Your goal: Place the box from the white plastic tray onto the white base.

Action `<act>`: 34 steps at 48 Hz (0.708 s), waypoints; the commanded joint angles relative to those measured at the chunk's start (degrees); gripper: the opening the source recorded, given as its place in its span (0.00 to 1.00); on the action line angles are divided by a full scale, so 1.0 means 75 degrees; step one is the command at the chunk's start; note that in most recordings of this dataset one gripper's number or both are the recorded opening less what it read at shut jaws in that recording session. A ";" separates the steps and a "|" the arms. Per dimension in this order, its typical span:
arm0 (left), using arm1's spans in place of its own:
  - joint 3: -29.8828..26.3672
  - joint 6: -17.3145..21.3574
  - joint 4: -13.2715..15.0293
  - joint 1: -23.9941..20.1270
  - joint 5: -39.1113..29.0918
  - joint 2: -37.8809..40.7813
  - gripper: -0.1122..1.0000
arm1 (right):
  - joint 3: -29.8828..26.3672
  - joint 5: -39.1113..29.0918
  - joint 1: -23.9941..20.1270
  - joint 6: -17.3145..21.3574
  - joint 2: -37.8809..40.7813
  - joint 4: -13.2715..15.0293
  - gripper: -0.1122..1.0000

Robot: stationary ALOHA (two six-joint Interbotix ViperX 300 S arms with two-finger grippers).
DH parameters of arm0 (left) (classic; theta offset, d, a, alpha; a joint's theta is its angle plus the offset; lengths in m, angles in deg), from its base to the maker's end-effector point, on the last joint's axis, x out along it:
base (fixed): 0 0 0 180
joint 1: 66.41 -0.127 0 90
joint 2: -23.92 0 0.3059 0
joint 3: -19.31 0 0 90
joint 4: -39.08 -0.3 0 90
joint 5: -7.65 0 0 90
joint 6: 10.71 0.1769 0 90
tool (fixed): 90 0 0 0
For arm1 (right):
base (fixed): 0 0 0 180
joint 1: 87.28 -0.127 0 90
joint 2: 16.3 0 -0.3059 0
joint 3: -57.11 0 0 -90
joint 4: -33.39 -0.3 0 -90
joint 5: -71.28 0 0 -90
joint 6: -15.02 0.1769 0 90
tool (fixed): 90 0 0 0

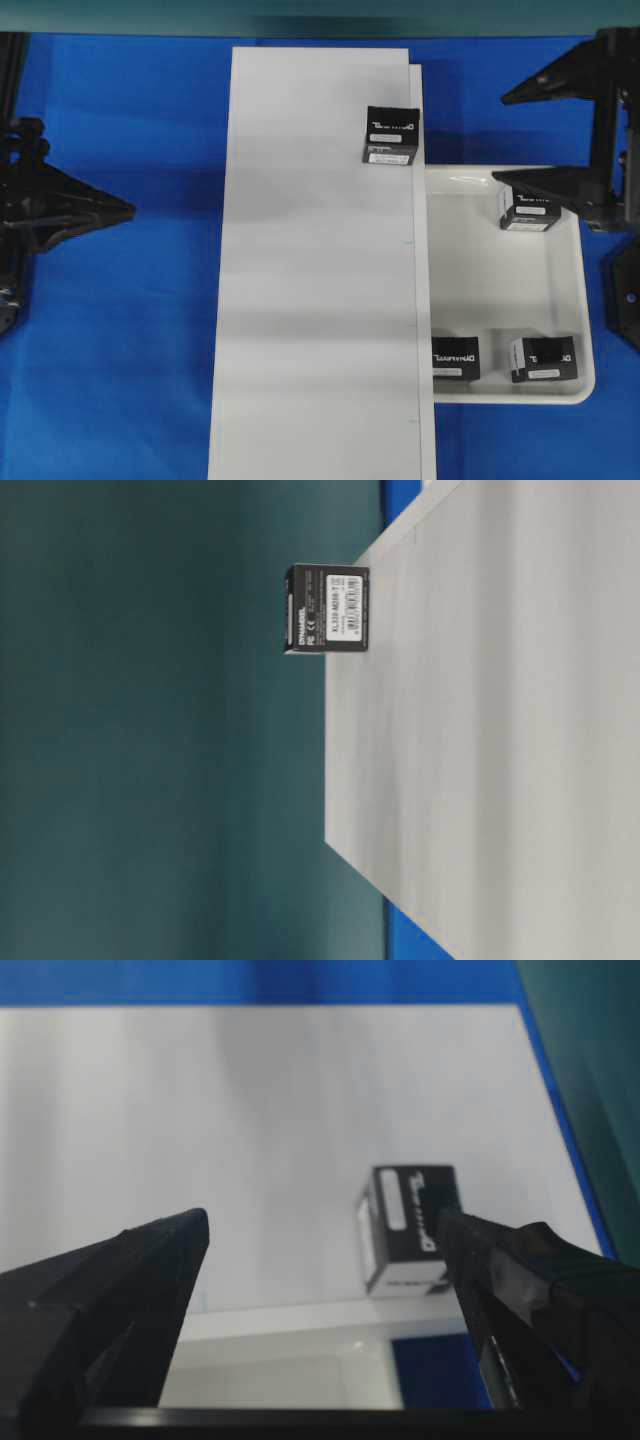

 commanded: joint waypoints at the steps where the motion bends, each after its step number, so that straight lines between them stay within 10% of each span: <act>1: -0.0176 0.0000 -0.0023 -0.0023 0.0035 -0.0094 0.04 | 0.0152 0.0152 -0.0211 0.0000 -0.0199 -0.0023 0.99; 34: -0.0141 -0.0059 -0.0023 -0.0176 0.0023 -0.0363 0.04 | 0.0891 0.1512 -0.0469 -0.0012 -0.0961 -0.0023 0.99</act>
